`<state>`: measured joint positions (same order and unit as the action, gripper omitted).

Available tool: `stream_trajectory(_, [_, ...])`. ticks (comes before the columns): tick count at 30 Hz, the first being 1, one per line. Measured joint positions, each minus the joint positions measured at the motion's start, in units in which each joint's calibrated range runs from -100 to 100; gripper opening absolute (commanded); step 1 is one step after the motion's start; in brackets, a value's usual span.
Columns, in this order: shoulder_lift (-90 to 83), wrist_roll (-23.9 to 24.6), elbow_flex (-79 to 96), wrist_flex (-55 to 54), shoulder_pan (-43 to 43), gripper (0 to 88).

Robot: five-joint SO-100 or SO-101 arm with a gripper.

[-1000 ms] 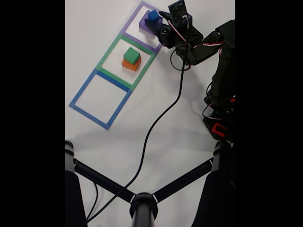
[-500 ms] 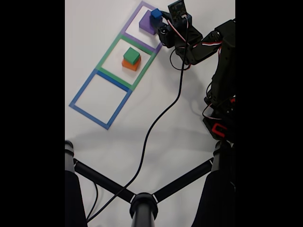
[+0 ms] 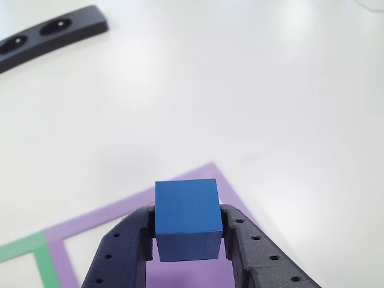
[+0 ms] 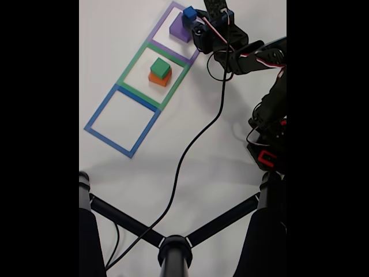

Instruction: Tower of hanoi

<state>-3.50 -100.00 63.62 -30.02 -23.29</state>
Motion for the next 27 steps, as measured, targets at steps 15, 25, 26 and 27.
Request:
stream_trajectory(15, [-41.2, 0.0, -12.7, 65.6, 4.1, 0.1])
stream_trajectory(25, [-43.9, 0.0, -41.2, 103.5, 9.6, 0.1])
stream_trajectory(26, [-44.1, 0.0, -43.2, 105.5, 10.5, 0.1])
stream_trajectory(27, [-44.2, 0.0, -44.6, 107.2, 11.1, 0.1])
